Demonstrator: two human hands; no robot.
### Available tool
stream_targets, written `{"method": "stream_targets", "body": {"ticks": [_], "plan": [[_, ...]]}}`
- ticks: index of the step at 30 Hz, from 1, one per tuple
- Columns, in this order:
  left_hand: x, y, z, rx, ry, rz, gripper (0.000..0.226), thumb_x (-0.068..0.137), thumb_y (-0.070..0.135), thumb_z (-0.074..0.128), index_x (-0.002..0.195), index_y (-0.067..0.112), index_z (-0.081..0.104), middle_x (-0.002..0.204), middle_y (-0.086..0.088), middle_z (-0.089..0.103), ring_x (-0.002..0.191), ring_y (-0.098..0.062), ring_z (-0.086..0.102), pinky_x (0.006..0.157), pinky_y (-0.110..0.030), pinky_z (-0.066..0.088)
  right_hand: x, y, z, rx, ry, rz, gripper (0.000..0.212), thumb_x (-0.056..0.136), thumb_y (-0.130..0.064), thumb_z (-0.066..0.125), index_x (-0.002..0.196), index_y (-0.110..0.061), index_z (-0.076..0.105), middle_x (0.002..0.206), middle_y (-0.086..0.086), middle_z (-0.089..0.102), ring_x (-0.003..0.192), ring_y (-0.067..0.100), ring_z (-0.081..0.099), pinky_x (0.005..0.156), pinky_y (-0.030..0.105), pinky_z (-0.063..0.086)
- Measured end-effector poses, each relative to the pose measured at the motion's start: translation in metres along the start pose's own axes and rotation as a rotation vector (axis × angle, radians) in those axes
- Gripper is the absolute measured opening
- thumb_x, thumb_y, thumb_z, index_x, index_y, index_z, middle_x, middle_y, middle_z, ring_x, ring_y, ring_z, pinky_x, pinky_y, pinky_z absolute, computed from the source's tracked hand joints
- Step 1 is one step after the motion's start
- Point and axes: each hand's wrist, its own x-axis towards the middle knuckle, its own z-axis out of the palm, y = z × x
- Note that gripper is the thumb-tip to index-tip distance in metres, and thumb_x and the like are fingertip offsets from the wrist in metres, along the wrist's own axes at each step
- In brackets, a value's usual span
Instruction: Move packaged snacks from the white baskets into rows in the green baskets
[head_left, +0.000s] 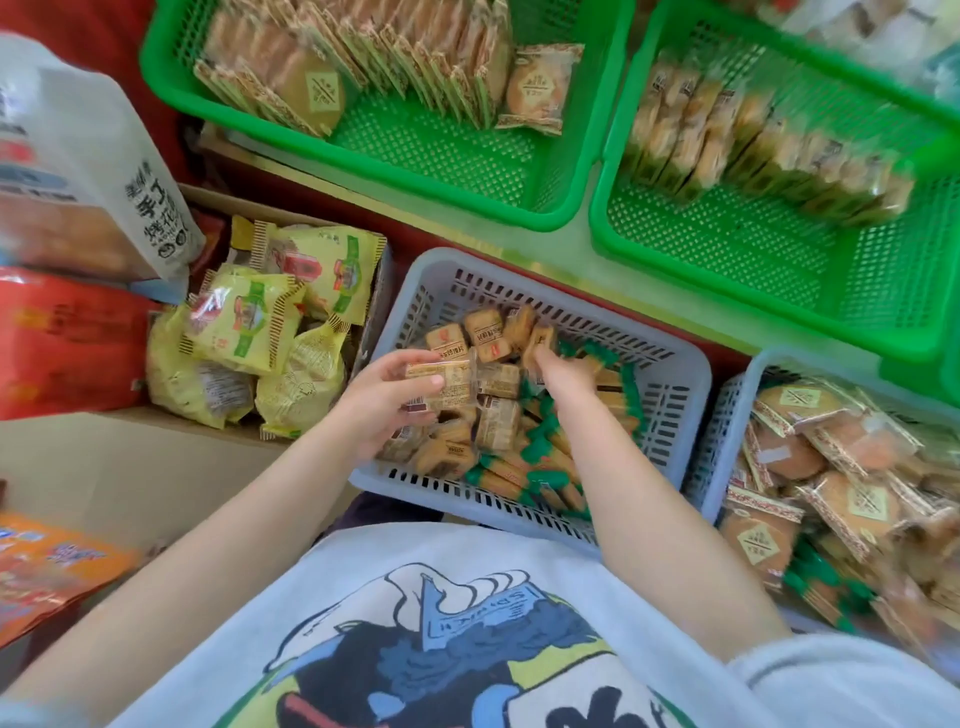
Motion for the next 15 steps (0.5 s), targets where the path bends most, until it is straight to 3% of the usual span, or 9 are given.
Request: {"method": "stream_targets", "body": {"ticks": [2, 4, 6, 8, 13, 15], "plan": [[0.001, 0.002, 0.003, -0.009, -0.001, 0.006, 0.033, 0.085, 0.017, 0.078, 0.117, 0.018, 0.07, 0.134, -0.013, 0.06, 0.116, -0.032, 0.065, 0.09, -0.05, 0.059, -0.02, -0.001, -0.013, 0.096, -0.061, -0.026, 0.055, 0.096, -0.046, 0.052, 0.141, -0.013, 0.049, 0.139, 0.007, 0.054, 0.122, 0.028, 0.056, 0.097, 0.04, 0.045], [0.0, 0.008, 0.01, -0.004, -0.009, 0.016, 0.032, 0.087, 0.021, 0.075, 0.118, 0.018, 0.068, 0.133, -0.011, 0.06, 0.112, -0.028, 0.067, 0.087, -0.042, 0.06, -0.042, 0.0, -0.03, 0.27, -0.215, -0.104, 0.033, 0.101, -0.035, 0.046, 0.119, -0.013, 0.061, 0.115, 0.009, 0.065, 0.093, 0.021, 0.062, 0.084, 0.035, 0.049], [-0.002, 0.017, 0.025, -0.005, -0.05, 0.038, 0.036, 0.086, 0.028, 0.074, 0.119, 0.018, 0.065, 0.131, -0.011, 0.063, 0.109, -0.026, 0.069, 0.085, -0.038, 0.059, -0.064, 0.002, -0.052, 0.457, -0.379, -0.158, 0.028, 0.103, -0.026, 0.043, 0.111, -0.009, 0.063, 0.095, 0.009, 0.068, 0.078, 0.02, 0.061, 0.075, 0.033, 0.051], [-0.004, 0.03, 0.045, 0.009, -0.109, 0.059, 0.044, 0.08, 0.038, 0.072, 0.119, 0.02, 0.064, 0.13, -0.01, 0.064, 0.112, -0.025, 0.066, 0.085, -0.037, 0.057, -0.082, 0.002, -0.072, 0.496, -0.438, -0.227, 0.026, 0.105, -0.025, 0.043, 0.105, -0.01, 0.064, 0.083, 0.004, 0.067, 0.072, 0.017, 0.057, 0.063, 0.031, 0.048], [-0.007, 0.063, 0.111, 0.152, -0.305, 0.164, 0.058, 0.082, 0.042, 0.078, 0.128, 0.015, 0.058, 0.129, -0.012, 0.064, 0.115, -0.029, 0.065, 0.087, -0.041, 0.058, -0.108, -0.009, -0.107, 0.228, -0.157, -0.495, 0.035, 0.1, -0.054, 0.05, 0.1, -0.021, 0.064, 0.089, -0.001, 0.067, 0.075, 0.014, 0.062, 0.063, 0.028, 0.048], [-0.01, 0.077, 0.138, 0.167, -0.323, 0.21, 0.068, 0.073, 0.04, 0.08, 0.129, 0.012, 0.055, 0.126, -0.013, 0.065, 0.115, -0.03, 0.065, 0.093, -0.044, 0.056, -0.117, -0.013, -0.125, 0.236, -0.086, -0.583, 0.028, 0.099, -0.052, 0.053, 0.103, -0.026, 0.062, 0.092, -0.003, 0.067, 0.072, 0.011, 0.061, 0.059, 0.023, 0.045]]}}
